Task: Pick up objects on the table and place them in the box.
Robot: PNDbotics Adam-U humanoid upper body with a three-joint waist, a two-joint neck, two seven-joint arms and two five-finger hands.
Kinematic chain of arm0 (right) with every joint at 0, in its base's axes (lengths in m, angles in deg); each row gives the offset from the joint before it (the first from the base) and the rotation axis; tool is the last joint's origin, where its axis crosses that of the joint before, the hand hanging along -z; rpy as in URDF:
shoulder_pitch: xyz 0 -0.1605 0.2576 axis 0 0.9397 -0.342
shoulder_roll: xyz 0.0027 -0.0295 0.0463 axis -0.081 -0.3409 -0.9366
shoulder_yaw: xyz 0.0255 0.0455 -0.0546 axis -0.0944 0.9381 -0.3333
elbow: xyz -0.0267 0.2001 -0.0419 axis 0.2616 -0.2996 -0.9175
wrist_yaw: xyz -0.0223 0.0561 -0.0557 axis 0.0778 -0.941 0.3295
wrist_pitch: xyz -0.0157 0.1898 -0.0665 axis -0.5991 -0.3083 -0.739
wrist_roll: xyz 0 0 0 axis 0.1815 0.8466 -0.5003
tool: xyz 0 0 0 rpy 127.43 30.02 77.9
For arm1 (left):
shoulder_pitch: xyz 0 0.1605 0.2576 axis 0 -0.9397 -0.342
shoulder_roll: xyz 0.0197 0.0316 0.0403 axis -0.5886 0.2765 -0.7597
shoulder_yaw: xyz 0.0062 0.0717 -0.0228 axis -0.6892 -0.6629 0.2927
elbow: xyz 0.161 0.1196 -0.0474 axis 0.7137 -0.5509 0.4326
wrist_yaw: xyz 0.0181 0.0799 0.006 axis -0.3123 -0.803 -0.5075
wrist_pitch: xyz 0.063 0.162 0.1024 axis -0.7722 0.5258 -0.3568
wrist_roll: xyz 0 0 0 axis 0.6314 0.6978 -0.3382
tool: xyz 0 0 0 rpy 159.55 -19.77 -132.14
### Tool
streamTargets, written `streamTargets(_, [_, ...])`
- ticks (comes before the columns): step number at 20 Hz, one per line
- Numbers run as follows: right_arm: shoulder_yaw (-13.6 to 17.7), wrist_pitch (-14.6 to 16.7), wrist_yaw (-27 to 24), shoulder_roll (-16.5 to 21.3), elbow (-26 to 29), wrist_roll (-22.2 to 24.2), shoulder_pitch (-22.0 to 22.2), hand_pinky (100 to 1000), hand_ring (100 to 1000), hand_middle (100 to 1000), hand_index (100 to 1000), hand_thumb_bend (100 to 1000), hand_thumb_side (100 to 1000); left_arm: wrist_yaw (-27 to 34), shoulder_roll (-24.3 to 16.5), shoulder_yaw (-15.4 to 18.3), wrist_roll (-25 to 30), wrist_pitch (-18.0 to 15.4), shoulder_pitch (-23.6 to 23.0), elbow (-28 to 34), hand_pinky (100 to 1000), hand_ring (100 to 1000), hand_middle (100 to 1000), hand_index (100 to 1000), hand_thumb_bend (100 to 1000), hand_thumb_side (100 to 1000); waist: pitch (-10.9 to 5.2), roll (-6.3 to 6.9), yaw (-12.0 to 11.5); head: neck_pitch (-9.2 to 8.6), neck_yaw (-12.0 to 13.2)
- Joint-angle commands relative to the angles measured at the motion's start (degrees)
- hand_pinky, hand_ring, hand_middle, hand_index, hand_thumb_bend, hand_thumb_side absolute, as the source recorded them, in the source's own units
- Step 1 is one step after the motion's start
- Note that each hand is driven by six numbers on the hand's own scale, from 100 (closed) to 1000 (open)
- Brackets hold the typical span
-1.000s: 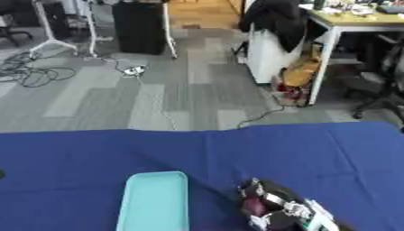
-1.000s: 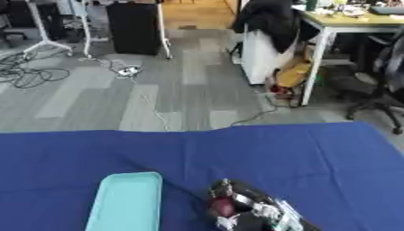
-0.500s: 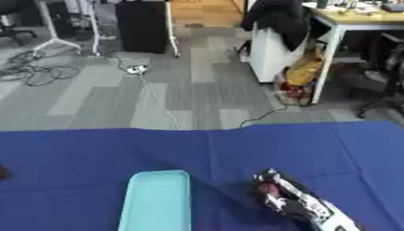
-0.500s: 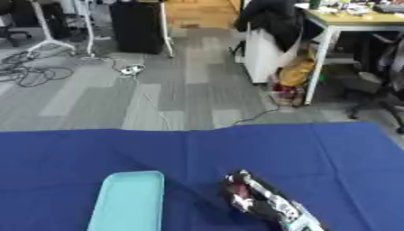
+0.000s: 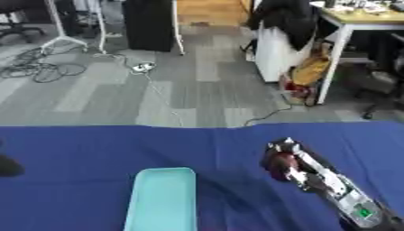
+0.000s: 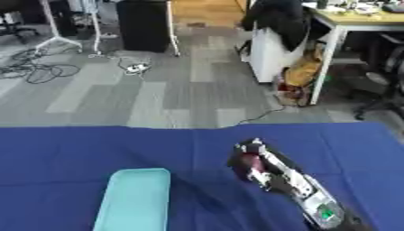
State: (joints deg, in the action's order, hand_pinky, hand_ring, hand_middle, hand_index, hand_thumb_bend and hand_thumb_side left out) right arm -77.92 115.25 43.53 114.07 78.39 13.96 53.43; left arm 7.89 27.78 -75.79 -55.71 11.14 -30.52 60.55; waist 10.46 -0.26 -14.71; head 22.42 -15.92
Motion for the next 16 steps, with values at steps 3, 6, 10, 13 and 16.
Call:
streamTargets(3, [-0.6,8.0,1.9,3.7,4.6,4.2,-2.0,100,100,100,374,100,760,-0.1,-1.6,0.1,0.2,0.1,0.5,0.8,455,497,614,735,423,811,-1.28,-0.19,-0.1,-0.15,0.8])
streamTargets(6, [-1.7,8.0,2.5,3.6,5.4,3.4,-3.2,100,100,100,369,100,766,0.0,-1.6,0.0,0.3,0.2,0.6,0.8,455,497,615,735,423,812,-1.39,-0.31,-0.4,-0.45,0.3])
streamTargets(10, [-3.2,8.0,3.0,3.4,6.2,3.4,-4.9,100,100,100,365,100,774,0.2,-1.5,0.0,0.5,0.1,0.8,0.8,456,498,615,735,421,813,-1.55,-0.55,-0.7,-0.64,-0.2])
streamTargets(13, [-4.2,8.0,3.4,2.9,6.3,3.7,-5.9,100,100,100,366,100,774,0.3,-1.4,0.0,0.5,0.1,1.1,0.8,457,498,616,735,420,813,-1.54,-0.67,-1.0,-0.93,-0.6])
streamTargets(16, [-4.8,8.0,3.7,1.9,5.6,4.2,-6.8,100,100,100,369,100,774,0.4,-1.2,0.0,0.5,0.0,1.5,0.8,458,499,616,735,420,814,-1.33,-0.68,-1.3,-1.13,-0.9])
